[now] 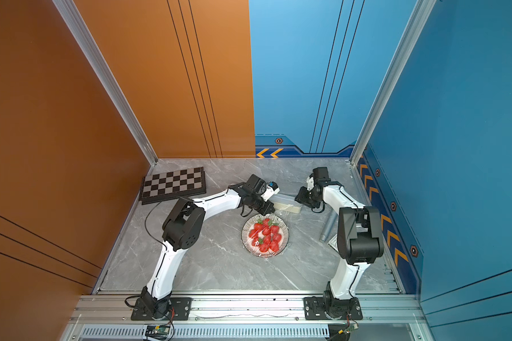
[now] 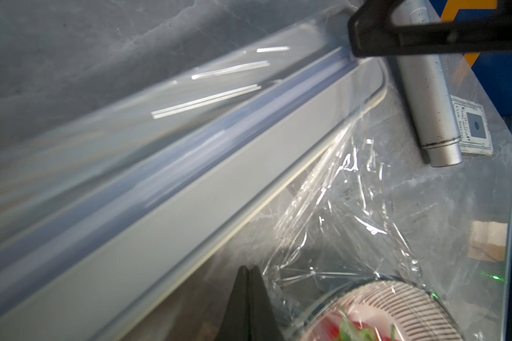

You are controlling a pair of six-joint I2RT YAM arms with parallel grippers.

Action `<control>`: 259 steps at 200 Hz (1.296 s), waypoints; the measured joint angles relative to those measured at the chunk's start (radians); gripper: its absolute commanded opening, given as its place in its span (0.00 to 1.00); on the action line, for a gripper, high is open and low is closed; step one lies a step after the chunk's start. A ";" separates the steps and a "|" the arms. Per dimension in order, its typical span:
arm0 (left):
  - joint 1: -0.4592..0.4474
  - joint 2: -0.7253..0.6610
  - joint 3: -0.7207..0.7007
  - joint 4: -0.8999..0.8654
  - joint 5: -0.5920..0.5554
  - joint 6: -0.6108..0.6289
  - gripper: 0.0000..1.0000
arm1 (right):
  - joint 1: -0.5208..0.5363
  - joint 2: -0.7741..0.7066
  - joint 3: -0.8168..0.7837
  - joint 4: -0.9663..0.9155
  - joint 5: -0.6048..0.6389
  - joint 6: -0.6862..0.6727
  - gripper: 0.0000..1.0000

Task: Wrap the plate with plastic wrap
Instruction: Tear off the plastic wrap from the plastic wrap cutting box.

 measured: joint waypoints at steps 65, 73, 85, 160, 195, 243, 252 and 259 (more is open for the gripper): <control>0.001 -0.048 -0.064 0.028 -0.026 0.003 0.00 | -0.004 0.000 0.000 0.000 -0.005 -0.017 0.41; 0.001 -0.051 -0.070 0.033 -0.026 0.003 0.00 | -0.005 0.000 0.000 0.000 -0.005 -0.018 0.41; 0.002 -0.053 -0.076 0.040 -0.026 0.003 0.00 | -0.005 0.000 0.000 0.000 -0.006 -0.021 0.41; 0.013 -0.063 -0.091 0.037 -0.045 0.014 0.00 | -0.065 -0.007 -0.002 -0.003 -0.012 -0.065 0.42; 0.027 -0.063 -0.103 0.016 -0.051 0.018 0.00 | -0.087 -0.007 -0.007 -0.004 0.000 -0.077 0.44; 0.029 -0.063 -0.113 -0.032 -0.052 0.021 0.00 | -0.080 -0.049 -0.018 -0.011 -0.040 -0.076 0.57; 0.028 -0.063 -0.113 -0.034 -0.052 0.022 0.00 | -0.076 -0.075 -0.035 -0.010 -0.053 -0.072 0.57; 0.028 -0.063 -0.113 -0.035 -0.052 0.021 0.00 | -0.073 -0.097 -0.054 -0.010 -0.061 -0.067 0.57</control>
